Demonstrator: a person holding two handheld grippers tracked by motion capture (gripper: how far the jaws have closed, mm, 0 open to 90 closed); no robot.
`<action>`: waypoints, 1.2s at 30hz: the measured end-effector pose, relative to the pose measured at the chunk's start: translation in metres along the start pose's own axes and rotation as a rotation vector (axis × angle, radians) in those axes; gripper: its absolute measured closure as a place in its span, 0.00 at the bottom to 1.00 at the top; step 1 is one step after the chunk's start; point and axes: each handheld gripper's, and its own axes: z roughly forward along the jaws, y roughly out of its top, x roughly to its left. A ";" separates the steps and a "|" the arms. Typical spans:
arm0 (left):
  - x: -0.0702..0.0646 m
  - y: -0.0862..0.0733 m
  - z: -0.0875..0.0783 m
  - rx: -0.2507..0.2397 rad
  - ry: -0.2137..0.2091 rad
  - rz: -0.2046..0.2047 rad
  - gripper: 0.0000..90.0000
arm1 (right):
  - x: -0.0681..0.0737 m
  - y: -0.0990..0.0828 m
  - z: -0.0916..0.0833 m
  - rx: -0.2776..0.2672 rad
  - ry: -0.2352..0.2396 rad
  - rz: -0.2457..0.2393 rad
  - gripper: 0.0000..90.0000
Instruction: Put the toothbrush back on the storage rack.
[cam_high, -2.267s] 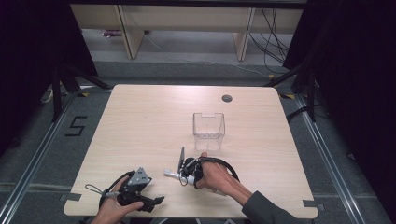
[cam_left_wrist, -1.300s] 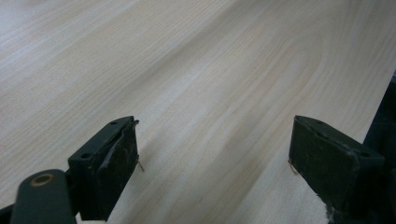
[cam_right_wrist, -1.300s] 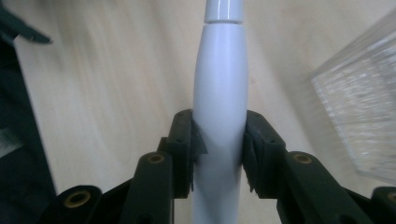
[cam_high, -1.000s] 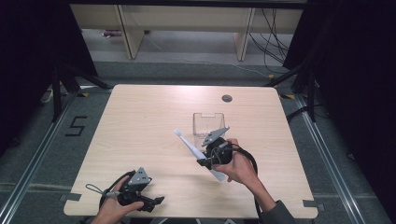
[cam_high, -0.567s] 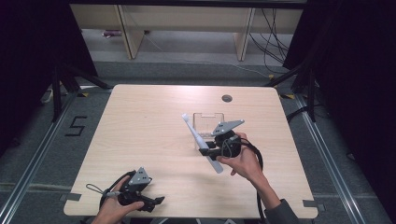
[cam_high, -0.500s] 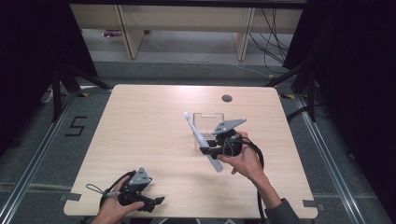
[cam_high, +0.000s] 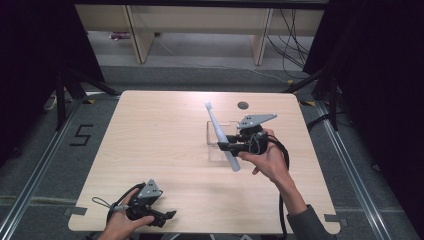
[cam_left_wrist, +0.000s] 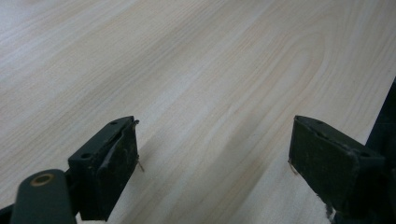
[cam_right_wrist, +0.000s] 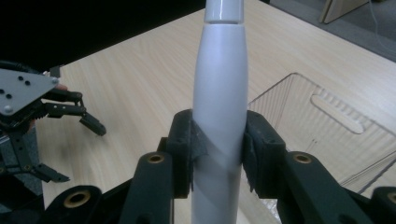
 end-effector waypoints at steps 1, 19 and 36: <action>0.000 0.000 0.000 -0.004 0.000 -0.004 0.17 | -0.002 0.002 -0.001 -0.008 -0.004 0.000 0.74; 0.000 0.000 -0.001 -0.001 -0.003 0.005 0.17 | -0.030 0.033 0.004 -0.124 -0.053 0.002 0.74; -0.001 0.000 -0.001 -0.005 -0.015 0.004 0.17 | -0.059 0.035 0.032 -0.117 -0.099 0.005 0.74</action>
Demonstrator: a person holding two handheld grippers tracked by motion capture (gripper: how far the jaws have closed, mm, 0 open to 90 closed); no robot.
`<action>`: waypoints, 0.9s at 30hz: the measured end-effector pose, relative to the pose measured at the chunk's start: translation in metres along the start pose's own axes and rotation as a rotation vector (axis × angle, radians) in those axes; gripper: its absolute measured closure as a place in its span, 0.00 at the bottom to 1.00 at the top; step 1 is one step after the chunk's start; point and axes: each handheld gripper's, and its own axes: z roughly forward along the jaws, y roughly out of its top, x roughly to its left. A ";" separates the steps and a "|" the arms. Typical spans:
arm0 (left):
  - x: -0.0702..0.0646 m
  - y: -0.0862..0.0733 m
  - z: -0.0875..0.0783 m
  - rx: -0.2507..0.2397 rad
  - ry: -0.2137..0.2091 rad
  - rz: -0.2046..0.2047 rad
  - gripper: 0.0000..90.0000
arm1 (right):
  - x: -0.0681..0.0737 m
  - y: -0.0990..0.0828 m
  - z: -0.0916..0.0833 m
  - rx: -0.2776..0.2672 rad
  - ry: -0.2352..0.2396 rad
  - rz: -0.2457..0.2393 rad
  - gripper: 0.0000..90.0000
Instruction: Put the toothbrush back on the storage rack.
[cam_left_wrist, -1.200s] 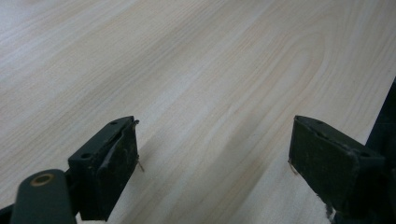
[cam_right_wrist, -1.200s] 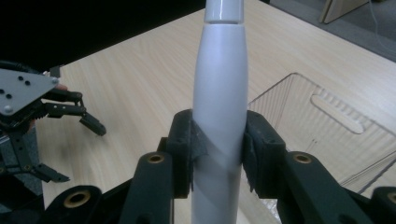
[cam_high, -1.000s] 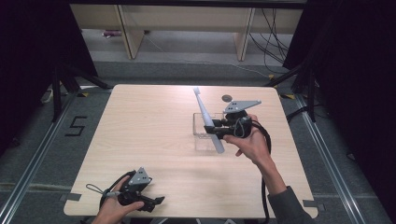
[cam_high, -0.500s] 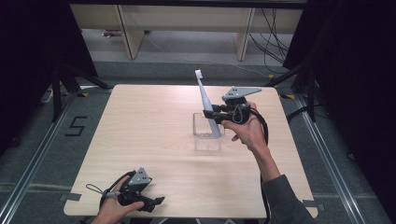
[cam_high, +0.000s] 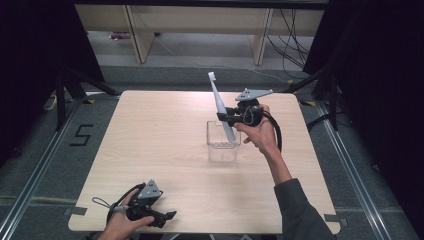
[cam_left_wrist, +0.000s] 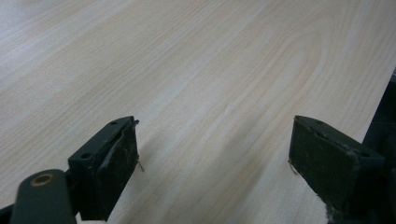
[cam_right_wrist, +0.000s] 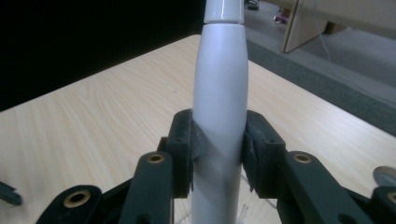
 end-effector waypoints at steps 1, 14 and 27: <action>0.000 0.000 0.000 -0.003 -0.001 -0.002 0.17 | -0.001 0.000 0.002 -0.002 -0.002 0.000 0.74; 0.000 0.000 0.000 -0.004 0.005 -0.003 0.17 | -0.006 -0.017 0.024 0.064 -0.013 0.014 0.74; 0.000 0.000 0.000 0.001 0.000 -0.010 0.17 | -0.008 -0.031 0.039 0.143 -0.031 -0.017 0.74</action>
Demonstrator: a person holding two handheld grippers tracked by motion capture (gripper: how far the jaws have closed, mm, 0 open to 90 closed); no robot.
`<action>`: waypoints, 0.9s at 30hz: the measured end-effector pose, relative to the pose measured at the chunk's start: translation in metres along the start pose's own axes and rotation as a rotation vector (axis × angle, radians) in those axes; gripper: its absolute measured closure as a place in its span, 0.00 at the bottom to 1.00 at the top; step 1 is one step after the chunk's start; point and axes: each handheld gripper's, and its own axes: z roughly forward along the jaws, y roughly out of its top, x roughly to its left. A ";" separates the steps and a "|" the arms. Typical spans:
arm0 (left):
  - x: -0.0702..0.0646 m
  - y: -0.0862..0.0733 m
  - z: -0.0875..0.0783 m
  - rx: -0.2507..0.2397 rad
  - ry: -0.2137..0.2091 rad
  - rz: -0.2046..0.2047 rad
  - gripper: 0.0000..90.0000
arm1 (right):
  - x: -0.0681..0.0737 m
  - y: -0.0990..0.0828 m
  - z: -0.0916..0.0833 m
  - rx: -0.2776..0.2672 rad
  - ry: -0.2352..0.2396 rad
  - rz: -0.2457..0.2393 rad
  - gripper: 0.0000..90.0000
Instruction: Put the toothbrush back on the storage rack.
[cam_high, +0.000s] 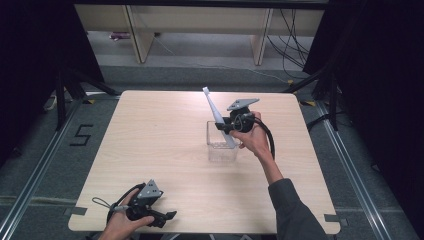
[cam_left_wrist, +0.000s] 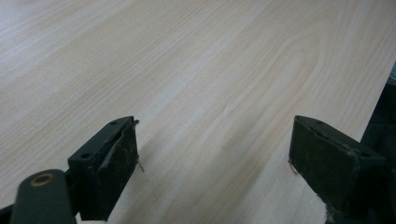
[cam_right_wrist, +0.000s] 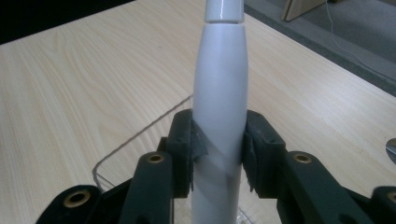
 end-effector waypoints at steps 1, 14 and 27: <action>-0.001 0.000 0.000 -0.004 -0.009 -0.012 0.17 | 0.000 -0.001 0.001 0.008 0.004 -0.018 0.74; 0.001 0.000 -0.001 -0.005 0.005 0.004 0.17 | 0.005 -0.005 0.018 0.089 0.011 -0.038 0.74; 0.000 0.000 0.000 -0.003 -0.007 0.004 0.17 | 0.004 -0.009 0.027 0.153 0.009 -0.024 0.74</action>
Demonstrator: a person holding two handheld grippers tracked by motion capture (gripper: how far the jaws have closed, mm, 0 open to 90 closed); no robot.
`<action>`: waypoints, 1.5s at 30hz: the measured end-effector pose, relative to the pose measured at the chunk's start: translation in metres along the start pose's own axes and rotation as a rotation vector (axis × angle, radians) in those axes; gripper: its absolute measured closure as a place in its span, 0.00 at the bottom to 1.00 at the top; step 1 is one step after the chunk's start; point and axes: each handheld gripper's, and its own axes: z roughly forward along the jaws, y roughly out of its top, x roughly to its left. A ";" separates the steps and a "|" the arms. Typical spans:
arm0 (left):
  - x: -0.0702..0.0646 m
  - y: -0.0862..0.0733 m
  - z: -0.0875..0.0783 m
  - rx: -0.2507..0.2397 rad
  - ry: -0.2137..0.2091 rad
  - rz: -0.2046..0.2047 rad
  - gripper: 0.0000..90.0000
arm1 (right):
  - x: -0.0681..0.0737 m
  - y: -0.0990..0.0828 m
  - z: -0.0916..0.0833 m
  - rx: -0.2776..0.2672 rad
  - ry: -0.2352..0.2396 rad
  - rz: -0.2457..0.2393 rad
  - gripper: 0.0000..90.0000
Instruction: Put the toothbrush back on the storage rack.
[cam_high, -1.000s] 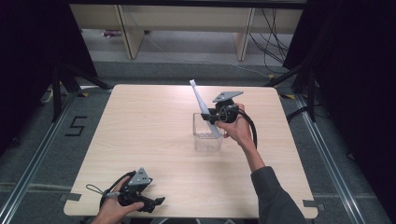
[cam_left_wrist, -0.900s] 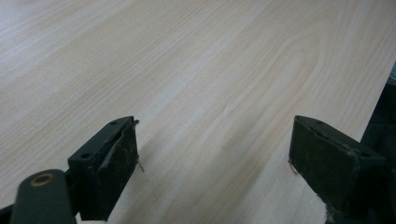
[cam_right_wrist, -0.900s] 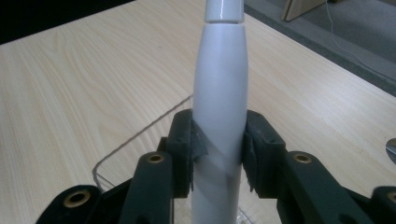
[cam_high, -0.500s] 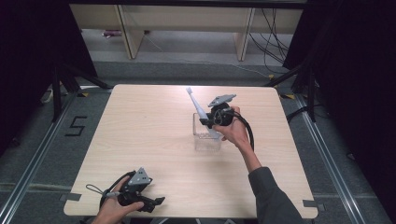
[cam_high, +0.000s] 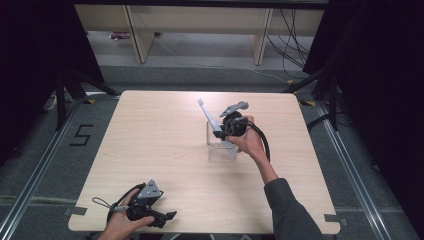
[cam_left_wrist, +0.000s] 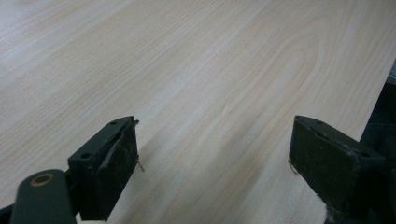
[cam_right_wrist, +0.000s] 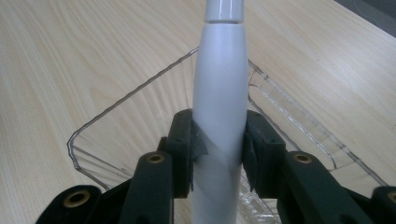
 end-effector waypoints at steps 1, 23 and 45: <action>0.000 0.000 0.000 -0.002 0.001 0.000 0.17 | 0.000 0.001 0.000 0.005 0.000 -0.011 0.74; 0.000 0.000 0.000 -0.001 0.002 0.000 0.17 | 0.001 0.000 0.010 0.072 0.011 0.016 0.74; 0.001 0.000 0.001 -0.004 0.012 -0.001 0.17 | 0.003 0.003 -0.020 -0.056 0.014 0.040 0.60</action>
